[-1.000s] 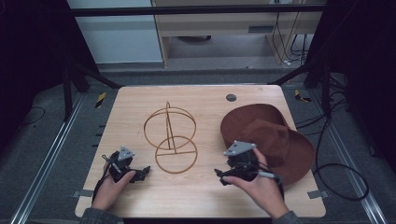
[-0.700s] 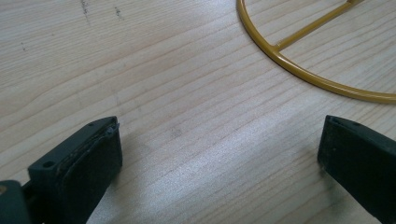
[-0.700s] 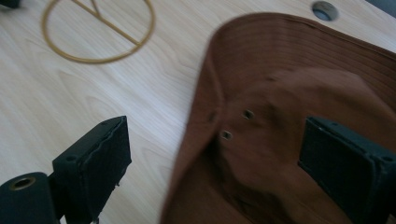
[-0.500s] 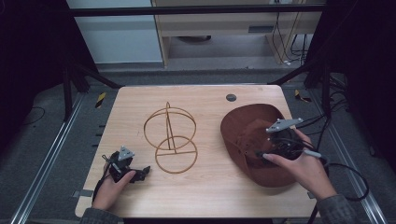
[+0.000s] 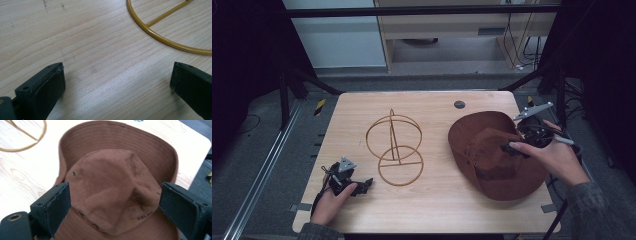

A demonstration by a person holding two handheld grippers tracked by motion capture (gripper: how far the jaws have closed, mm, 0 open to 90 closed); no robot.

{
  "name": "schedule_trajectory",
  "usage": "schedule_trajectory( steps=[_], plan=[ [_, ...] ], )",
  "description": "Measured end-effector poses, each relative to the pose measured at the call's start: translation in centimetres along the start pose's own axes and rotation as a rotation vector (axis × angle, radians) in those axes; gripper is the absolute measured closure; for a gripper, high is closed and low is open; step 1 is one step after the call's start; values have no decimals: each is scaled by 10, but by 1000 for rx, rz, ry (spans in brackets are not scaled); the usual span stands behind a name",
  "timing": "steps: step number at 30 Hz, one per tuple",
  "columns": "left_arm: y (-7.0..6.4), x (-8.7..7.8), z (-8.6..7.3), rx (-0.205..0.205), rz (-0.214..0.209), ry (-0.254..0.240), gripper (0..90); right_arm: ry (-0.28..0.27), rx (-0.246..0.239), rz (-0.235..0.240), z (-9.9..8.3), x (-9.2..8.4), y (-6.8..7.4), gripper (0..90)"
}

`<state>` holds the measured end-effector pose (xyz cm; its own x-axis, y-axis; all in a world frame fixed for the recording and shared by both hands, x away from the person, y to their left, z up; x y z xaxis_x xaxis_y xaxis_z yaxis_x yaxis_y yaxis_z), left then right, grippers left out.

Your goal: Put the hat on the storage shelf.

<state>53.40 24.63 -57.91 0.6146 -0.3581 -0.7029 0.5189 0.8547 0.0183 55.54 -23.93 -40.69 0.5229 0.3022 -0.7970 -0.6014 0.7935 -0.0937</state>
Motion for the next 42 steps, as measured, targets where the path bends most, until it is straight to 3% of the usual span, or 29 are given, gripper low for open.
schedule_trajectory(
  steps=[3, 7, 21, 42],
  plan=[
    [0, 0, 0, 0, 0, 0, 0, 30, -2, 29, 6, 5, -4, 117],
    [0, 0, 0, 0, 0, 0, 0, 94, -22, 58, 10, 28, -12, 131],
    [0, 0, 0, 1, 0, -2, 0, 204, -58, 81, 3, 63, -21, 129],
    [0, 0, 0, 1, 1, -2, 0, 269, -90, 100, -6, 80, -22, 161]
  ],
)
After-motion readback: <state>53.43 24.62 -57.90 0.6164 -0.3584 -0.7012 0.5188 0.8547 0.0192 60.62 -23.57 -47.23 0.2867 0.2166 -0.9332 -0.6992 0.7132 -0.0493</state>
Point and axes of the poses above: each handheld gripper's, and its own axes: x roughly forward along the jaws, z roughly out of its top, y roughly to its left, the point moved 10 cm from there along x, roughly forward along the jaws
